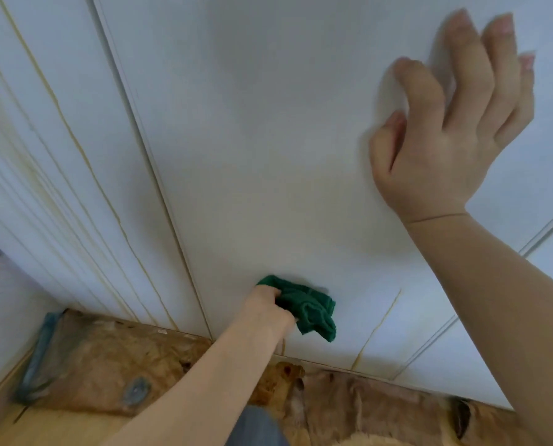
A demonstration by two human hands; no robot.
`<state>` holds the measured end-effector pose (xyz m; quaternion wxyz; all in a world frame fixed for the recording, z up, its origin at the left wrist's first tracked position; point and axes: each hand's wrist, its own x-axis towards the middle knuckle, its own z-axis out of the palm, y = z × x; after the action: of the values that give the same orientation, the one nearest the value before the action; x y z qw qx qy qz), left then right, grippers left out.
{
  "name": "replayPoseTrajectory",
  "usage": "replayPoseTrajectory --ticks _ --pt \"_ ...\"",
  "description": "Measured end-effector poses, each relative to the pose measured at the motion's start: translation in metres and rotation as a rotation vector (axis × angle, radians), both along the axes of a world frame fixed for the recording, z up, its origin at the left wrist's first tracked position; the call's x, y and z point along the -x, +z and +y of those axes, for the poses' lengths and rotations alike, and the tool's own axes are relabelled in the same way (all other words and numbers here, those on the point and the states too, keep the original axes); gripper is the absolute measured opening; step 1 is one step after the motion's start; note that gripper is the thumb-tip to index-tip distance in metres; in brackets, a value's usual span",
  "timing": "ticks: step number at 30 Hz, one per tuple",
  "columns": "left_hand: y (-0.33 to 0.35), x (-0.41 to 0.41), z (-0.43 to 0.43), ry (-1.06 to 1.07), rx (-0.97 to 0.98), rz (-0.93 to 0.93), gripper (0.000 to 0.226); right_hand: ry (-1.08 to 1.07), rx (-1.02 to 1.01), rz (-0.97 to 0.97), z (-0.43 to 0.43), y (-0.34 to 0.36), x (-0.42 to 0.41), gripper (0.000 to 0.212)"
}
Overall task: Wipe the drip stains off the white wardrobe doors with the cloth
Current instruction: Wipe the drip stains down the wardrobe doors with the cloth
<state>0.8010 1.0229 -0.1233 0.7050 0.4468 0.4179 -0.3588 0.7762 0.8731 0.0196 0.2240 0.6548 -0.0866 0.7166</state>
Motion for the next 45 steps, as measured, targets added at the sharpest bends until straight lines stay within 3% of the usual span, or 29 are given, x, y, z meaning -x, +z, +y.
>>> replayPoseTrajectory --ticks 3,6,7,9,11,12,15,19,21,22,27,31,33,35,38,40,43,45 --pt "-0.018 -0.012 -0.009 0.084 0.156 0.071 0.033 -0.024 -0.013 0.010 0.000 -0.002 0.000 0.038" --pt "-0.036 -0.004 -0.006 0.251 0.126 0.108 0.043 -0.007 -0.021 0.004 0.001 0.001 0.002 0.036" --pt "-0.020 0.006 -0.003 0.215 0.099 0.133 0.046 0.006 -0.021 0.000 0.002 0.001 0.001 0.035" --pt "0.001 0.014 0.001 0.136 0.005 -0.053 0.049 0.018 -0.018 0.004 0.003 0.000 0.002 0.034" --pt "0.016 0.015 0.005 0.330 0.424 0.133 0.042 0.011 -0.023 0.011 0.001 0.001 0.002 0.035" --pt "0.025 0.014 0.005 0.207 0.518 0.071 0.038 0.007 -0.029 0.014 0.001 0.001 0.002 0.036" --pt "0.035 0.013 -0.004 0.105 0.439 -0.029 0.032 0.018 -0.037 0.022 0.003 -0.001 0.001 0.037" --pt "-0.005 0.020 -0.005 0.084 0.286 0.015 0.038 0.023 -0.051 0.027 0.002 0.000 0.003 0.037" --pt "-0.014 0.022 -0.007 0.238 0.181 0.114 0.042 0.037 -0.050 0.044 0.005 0.000 0.004 0.035" --pt "-0.016 0.024 -0.010 0.263 0.149 0.077 0.043 0.039 -0.052 0.058 0.005 0.001 0.004 0.035" --pt "0.008 0.033 -0.006 0.094 0.383 -0.128 0.038 0.128 -0.080 0.150 0.004 0.002 0.017 0.035" --pt "0.030 0.042 -0.012 0.007 0.325 -0.337 0.028 0.064 -0.104 0.272 0.004 -0.019 0.057 0.032" --pt "0.039 0.053 -0.019 -0.070 0.324 -0.405 0.015 0.131 -0.237 0.381 0.008 -0.045 0.089 0.026" --pt "0.045 0.063 -0.025 -0.107 0.346 -0.414 0.010 0.236 -0.554 0.582 0.015 -0.073 0.118 0.024" --pt "0.052 0.073 -0.029 -0.156 0.381 -0.454 0.016 0.446 -1.381 0.727 0.027 -0.097 0.143 0.033" --pt "0.054 0.083 -0.029 -0.275 0.349 -0.492 0.023 0.806 -1.855 0.693 0.033 -0.098 0.156 0.051" --pt "0.052 0.091 -0.029 -0.585 0.231 -0.505 0.028 1.124 -2.094 0.631 0.031 -0.097 0.165 0.054" --pt "0.051 0.093 -0.029 -0.776 0.185 -0.540 0.034 1.071 -2.037 0.652 0.030 -0.095 0.169 0.042"
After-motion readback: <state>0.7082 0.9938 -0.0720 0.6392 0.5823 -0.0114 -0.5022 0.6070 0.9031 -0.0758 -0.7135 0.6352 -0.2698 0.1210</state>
